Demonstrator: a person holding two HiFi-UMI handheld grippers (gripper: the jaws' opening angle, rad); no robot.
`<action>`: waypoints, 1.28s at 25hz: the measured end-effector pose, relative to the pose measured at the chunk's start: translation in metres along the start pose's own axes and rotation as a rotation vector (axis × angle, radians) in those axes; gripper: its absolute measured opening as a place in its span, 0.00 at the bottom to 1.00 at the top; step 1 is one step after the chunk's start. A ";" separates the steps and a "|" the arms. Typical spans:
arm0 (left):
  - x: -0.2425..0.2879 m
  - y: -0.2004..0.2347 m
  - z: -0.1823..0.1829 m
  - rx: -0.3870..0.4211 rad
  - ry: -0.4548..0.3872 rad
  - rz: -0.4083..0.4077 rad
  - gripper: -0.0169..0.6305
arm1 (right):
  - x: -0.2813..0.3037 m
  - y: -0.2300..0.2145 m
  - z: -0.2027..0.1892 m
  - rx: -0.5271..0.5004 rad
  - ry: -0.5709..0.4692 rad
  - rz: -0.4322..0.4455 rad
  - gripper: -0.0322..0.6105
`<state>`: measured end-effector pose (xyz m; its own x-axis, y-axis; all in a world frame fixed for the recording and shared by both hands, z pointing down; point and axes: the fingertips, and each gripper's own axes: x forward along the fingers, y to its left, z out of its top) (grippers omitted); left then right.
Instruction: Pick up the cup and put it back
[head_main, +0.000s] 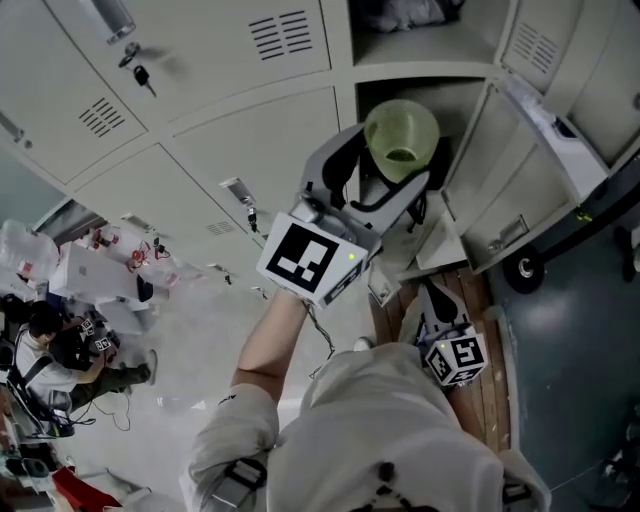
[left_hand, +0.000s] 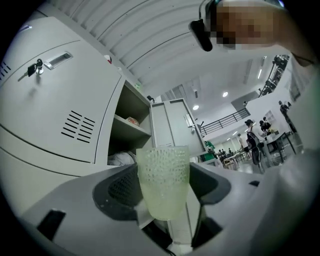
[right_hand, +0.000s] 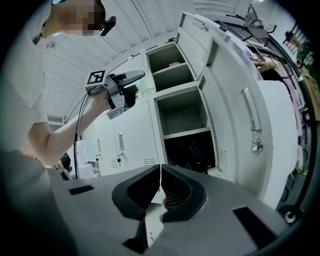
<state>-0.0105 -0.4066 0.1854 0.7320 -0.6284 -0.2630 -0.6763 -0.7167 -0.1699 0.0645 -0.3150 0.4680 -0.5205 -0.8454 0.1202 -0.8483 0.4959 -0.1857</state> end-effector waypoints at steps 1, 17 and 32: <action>-0.007 -0.003 -0.005 -0.003 0.002 -0.001 0.53 | 0.000 0.001 0.000 -0.007 0.006 0.005 0.09; -0.108 -0.047 -0.124 -0.082 0.157 0.066 0.53 | -0.004 0.004 0.001 -0.040 0.021 0.026 0.09; -0.149 -0.085 -0.179 -0.147 0.259 0.120 0.53 | -0.012 -0.009 0.013 -0.030 -0.038 -0.002 0.09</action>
<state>-0.0473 -0.3062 0.4094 0.6572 -0.7534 -0.0193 -0.7537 -0.6572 -0.0084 0.0797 -0.3115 0.4551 -0.5148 -0.8533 0.0832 -0.8524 0.4991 -0.1561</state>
